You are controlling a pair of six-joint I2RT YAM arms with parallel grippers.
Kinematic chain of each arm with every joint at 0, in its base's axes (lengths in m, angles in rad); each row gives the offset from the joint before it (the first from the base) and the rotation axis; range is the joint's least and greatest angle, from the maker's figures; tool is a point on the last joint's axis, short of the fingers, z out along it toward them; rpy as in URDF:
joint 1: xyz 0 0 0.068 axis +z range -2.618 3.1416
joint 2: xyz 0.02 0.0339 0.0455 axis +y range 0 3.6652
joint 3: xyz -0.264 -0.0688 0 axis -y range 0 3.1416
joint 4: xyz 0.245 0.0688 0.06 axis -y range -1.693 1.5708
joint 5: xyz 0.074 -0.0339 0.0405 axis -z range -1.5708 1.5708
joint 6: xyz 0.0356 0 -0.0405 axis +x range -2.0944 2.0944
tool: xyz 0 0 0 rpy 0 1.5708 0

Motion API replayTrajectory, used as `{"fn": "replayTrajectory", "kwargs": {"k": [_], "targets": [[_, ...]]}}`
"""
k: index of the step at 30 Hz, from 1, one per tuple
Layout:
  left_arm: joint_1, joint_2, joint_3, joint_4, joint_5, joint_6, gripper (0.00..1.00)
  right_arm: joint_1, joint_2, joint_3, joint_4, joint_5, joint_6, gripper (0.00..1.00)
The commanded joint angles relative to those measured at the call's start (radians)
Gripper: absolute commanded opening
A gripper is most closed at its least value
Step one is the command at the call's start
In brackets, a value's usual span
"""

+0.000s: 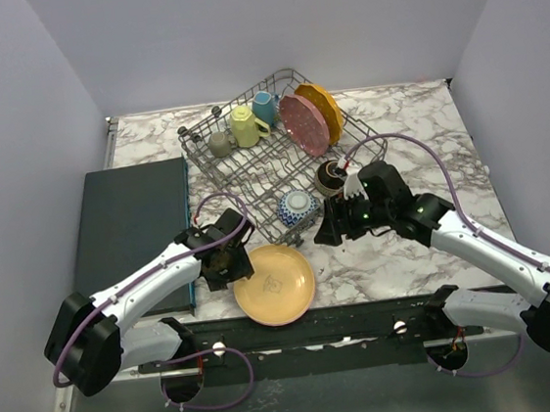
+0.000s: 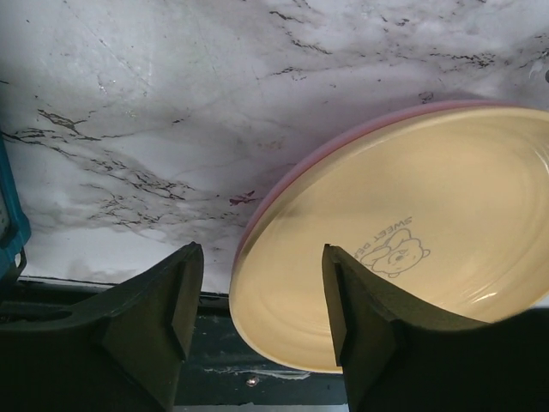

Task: Load the mixed dishes into the dish rack
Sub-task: Pick up the plate from the corner of the board.

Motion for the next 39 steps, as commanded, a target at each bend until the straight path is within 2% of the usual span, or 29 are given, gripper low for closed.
{"fn": "replayTrajectory", "kwargs": {"k": [1,10,31,39], "targets": [[0.004,0.006,-0.013,0.023,0.024,-0.019,0.62,0.008,-0.024,-0.027,0.03,-0.024,0.012,0.71],[0.003,0.016,-0.036,0.046,0.044,-0.023,0.47,0.008,-0.04,-0.035,0.024,-0.02,0.017,0.71],[-0.002,-0.035,-0.005,0.027,0.082,-0.005,0.0,0.01,-0.052,-0.065,0.039,-0.024,0.05,0.7],[-0.002,-0.062,0.022,0.001,0.082,0.014,0.0,0.01,-0.055,-0.076,0.046,-0.028,0.064,0.7]]}}
